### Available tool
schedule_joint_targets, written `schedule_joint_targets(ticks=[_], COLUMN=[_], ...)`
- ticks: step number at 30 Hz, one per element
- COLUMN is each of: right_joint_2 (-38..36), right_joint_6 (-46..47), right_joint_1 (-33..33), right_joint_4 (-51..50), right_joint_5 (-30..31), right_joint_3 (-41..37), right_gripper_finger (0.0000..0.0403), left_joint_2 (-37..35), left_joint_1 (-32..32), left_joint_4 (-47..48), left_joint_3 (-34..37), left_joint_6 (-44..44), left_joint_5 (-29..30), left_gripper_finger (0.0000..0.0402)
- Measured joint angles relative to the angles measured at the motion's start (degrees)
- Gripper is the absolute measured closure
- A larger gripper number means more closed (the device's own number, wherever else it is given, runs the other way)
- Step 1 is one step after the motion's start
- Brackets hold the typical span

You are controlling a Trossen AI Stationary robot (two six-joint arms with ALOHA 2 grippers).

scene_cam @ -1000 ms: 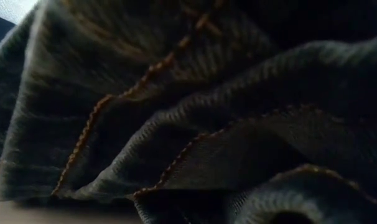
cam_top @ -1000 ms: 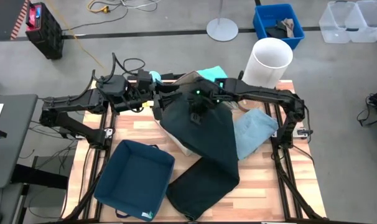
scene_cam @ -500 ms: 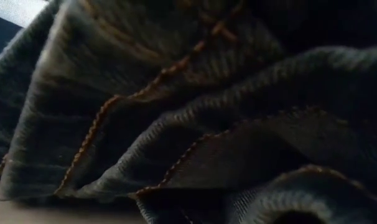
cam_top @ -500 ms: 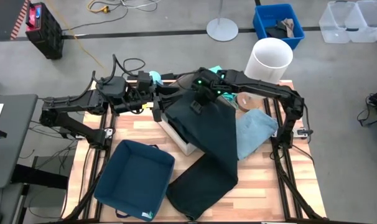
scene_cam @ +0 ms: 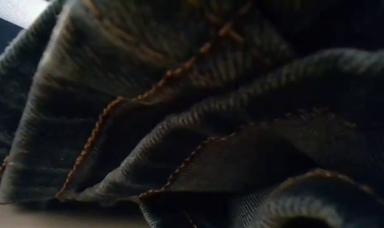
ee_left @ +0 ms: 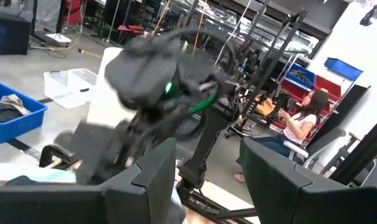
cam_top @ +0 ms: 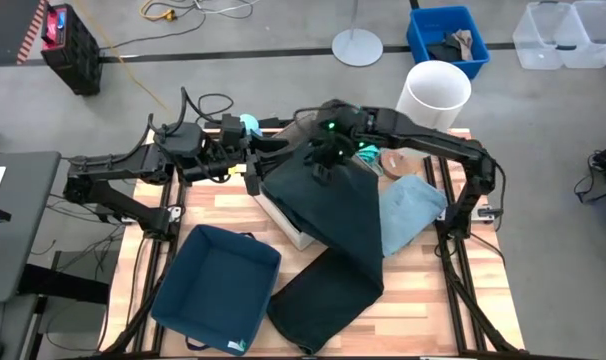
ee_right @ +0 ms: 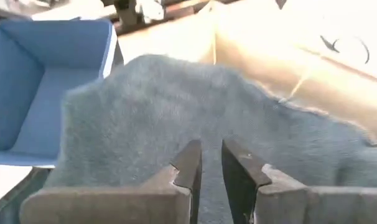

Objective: Sort clothes
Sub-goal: Put the blue pants into the white laundry organizer

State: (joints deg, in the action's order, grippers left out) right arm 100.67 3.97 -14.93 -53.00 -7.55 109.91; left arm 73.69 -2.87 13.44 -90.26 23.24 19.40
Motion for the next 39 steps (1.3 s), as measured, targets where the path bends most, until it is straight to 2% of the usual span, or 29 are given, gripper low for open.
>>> schedule_joint_targets(ticks=[6, 12, 16, 21, 24, 32, 35, 39], right_joint_2=[-7.12, -14.54, -19.25, -23.07, -24.64, -25.56, -25.53, -25.71], right_joint_6=[1.15, 5.51, 11.95, 18.31, 22.07, 36.21, 39.9, 46.11], right_joint_1=[3.22, 10.98, 17.37, 24.92, 28.71, 35.9, 38.42, 40.09], right_joint_4=[-4.41, -18.57, -21.64, -22.7, -23.0, -19.62, -15.17, -8.37], right_joint_5=[1.37, 15.82, 19.21, 19.68, 19.76, 19.78, 19.78, 19.77], right_joint_3=[2.97, 1.76, -1.78, -9.73, -15.83, -30.25, -36.28, -43.99], right_gripper_finger=[0.032, 0.032, 0.032, 0.0313, 0.0281, 0.0145, 0.0119, 0.011], left_joint_2=[0.0, 0.0, 0.0, 0.0, 0.0, 0.0, 0.02, 0.04], left_joint_1=[0.0, 0.0, 0.0, 0.0, 0.0, -0.04, -0.07, -0.07], left_joint_4=[-0.05, 0.03, 0.01, 0.01, 0.01, 0.11, 0.44, 1.01], left_joint_3=[0.0, 0.0, 0.0, 0.0, 0.0, 0.0, 0.0, 0.0], left_joint_6=[0.02, -0.26, -1.1, -1.64, -2.21, -1.79, -1.77, -1.75], left_joint_5=[-0.04, -0.07, -0.09, -0.11, -0.11, -1.31, -1.33, -1.31], left_gripper_finger=[0.0228, 0.0228, 0.0228, 0.0228, 0.0228, 0.0228, 0.0228, 0.0228])
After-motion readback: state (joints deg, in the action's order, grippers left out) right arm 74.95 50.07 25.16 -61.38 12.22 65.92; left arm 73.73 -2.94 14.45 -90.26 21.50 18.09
